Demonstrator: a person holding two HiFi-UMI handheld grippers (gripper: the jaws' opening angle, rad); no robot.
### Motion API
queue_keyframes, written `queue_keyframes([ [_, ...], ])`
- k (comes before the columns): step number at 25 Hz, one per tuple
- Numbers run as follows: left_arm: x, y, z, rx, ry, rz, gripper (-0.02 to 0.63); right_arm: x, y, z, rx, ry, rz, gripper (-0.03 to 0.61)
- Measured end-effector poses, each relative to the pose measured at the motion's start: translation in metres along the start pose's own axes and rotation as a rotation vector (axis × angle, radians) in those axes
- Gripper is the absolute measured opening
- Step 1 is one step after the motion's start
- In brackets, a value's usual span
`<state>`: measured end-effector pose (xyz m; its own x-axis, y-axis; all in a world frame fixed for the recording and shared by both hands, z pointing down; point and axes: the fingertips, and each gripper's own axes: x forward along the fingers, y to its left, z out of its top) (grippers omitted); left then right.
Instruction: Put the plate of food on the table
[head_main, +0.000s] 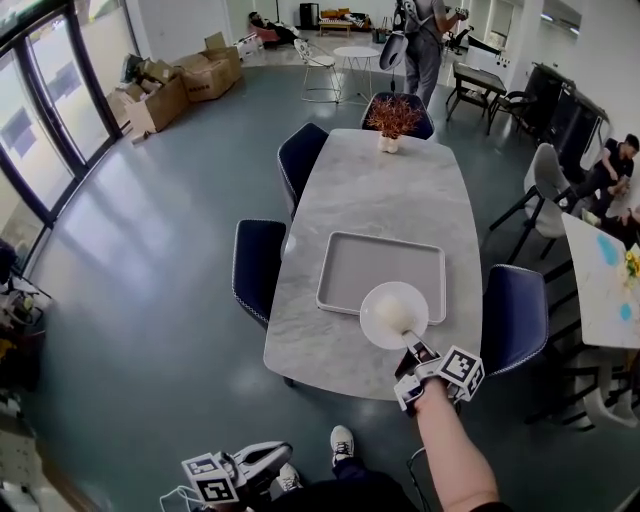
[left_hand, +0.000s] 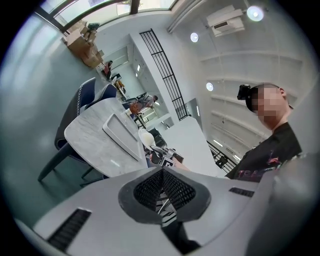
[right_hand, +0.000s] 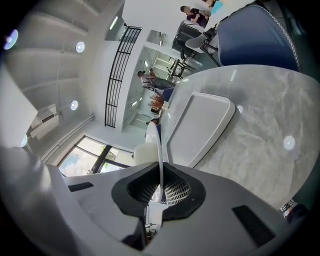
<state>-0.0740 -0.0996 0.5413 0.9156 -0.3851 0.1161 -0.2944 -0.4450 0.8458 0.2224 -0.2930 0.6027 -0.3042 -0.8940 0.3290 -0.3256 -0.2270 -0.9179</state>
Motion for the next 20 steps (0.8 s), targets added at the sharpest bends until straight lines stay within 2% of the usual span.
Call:
queue_keyframes([
  [9, 0.014, 0.003, 0.008, -0.008, -0.052, 0.064, 0.006, 0.056, -0.039, 0.036, 0.082, 0.011, -0.054, 0.018],
  [20, 0.015, 0.006, 0.003, -0.032, -0.092, 0.14, 0.006, 0.101, -0.082, 0.064, 0.113, 0.016, -0.162, 0.018],
])
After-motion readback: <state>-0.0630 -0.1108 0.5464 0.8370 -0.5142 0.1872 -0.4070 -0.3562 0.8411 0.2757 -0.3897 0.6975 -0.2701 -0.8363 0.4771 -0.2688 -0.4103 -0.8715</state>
